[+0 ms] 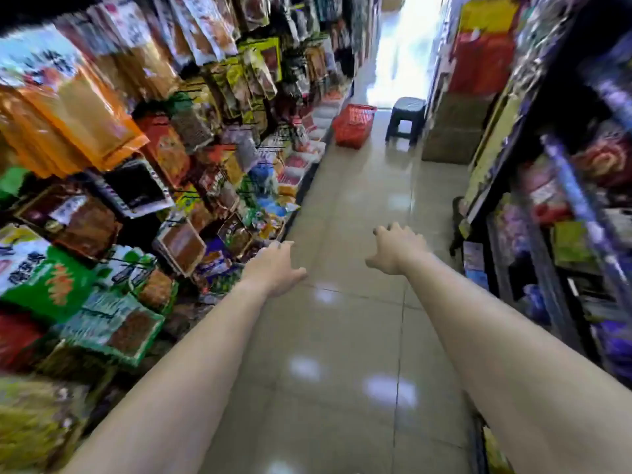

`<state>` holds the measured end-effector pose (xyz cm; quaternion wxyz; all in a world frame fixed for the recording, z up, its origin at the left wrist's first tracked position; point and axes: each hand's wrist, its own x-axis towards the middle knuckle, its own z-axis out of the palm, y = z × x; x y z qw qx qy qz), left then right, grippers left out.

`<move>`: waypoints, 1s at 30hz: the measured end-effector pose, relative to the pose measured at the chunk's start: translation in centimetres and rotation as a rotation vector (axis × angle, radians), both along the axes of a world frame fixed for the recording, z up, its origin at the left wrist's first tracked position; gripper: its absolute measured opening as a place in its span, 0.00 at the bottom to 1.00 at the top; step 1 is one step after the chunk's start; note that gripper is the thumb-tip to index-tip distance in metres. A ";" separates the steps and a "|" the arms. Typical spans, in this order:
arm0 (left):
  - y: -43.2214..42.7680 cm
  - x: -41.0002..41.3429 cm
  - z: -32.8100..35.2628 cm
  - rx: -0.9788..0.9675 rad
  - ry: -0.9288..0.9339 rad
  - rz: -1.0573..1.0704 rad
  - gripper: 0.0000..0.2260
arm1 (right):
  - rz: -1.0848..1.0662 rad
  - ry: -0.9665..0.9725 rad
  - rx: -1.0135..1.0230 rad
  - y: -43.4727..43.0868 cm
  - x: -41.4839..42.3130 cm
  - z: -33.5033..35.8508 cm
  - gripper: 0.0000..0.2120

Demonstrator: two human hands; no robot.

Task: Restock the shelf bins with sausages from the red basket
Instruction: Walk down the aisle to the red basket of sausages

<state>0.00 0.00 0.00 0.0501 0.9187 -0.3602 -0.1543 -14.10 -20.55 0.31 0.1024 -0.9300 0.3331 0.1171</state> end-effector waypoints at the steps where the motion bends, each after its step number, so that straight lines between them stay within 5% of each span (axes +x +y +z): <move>1: -1.0 0.6 0.0 -0.011 0.003 -0.018 0.34 | -0.014 0.016 0.001 -0.7 0.2 0.1 0.34; 30: -37.2 39.3 -1.7 0.043 0.016 -0.291 0.31 | -0.252 0.032 0.013 -30.1 32.4 -1.0 0.32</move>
